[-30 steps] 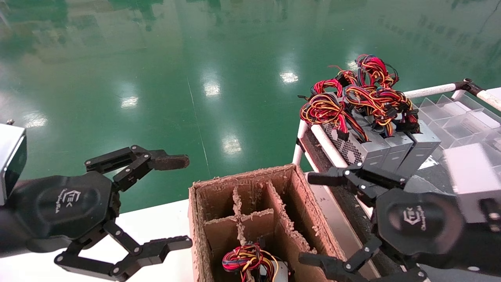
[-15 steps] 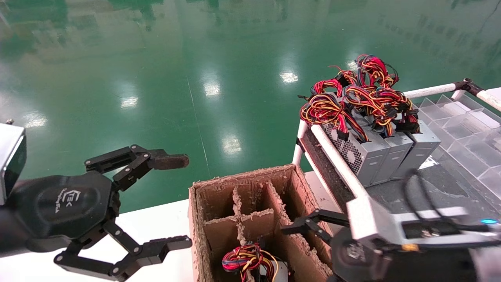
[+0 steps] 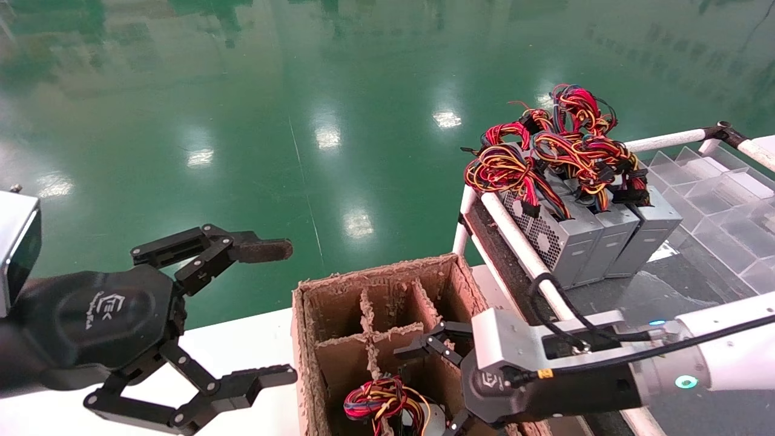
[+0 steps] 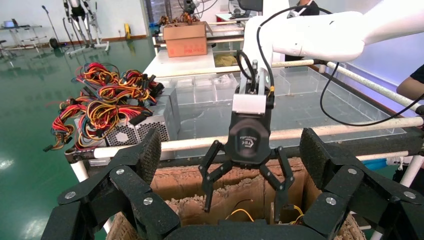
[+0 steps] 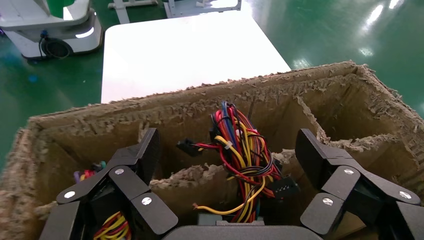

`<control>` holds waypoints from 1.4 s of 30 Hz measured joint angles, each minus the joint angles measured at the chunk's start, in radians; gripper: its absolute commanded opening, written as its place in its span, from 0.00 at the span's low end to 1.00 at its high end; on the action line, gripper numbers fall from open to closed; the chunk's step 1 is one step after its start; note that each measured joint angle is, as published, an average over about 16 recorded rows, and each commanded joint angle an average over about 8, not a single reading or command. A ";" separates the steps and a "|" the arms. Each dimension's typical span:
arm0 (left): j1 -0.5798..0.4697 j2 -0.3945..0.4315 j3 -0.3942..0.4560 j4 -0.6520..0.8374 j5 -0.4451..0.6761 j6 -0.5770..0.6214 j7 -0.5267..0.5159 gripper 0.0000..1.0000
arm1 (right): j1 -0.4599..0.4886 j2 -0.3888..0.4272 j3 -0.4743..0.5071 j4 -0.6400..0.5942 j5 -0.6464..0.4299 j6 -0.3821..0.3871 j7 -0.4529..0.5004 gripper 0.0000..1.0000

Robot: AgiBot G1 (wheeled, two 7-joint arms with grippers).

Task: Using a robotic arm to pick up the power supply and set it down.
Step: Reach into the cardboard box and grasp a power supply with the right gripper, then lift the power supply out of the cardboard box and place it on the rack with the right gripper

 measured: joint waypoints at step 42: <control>0.000 0.000 0.000 0.000 0.000 0.000 0.000 1.00 | -0.004 -0.068 -0.043 0.039 -0.065 0.119 -0.145 0.00</control>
